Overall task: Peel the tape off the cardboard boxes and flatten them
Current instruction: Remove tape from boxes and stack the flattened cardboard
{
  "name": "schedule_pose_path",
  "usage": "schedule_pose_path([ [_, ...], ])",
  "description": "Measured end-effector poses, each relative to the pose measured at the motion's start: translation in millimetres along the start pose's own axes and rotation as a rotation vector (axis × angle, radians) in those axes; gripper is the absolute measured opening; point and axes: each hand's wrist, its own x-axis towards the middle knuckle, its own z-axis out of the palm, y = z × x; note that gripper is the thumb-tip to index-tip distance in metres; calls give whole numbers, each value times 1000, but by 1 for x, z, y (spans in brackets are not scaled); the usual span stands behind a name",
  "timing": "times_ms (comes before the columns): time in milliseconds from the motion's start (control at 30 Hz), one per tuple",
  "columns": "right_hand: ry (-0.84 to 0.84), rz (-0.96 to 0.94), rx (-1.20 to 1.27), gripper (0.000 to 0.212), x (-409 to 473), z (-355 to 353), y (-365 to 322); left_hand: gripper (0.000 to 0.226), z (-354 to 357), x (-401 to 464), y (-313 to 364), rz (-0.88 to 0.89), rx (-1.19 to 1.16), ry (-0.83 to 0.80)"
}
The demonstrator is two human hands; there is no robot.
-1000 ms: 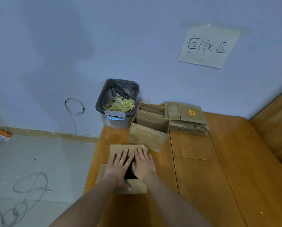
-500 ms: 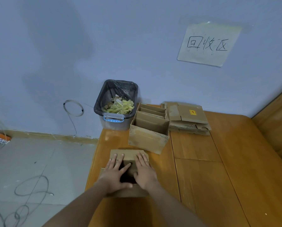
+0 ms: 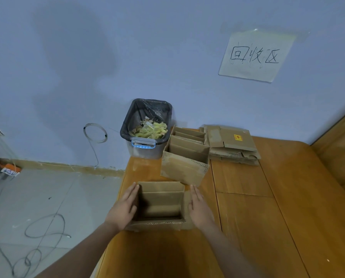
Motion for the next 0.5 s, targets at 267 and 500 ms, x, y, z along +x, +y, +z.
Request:
schedule_pose_path([
  [267,-71,-90,316,63,-12,-13,5,72,-10,-9,-5,11,-141,49],
  [500,-233,-272,174,109,-14,-30,7,128,-17,-1,-7,109,-122,-133],
])
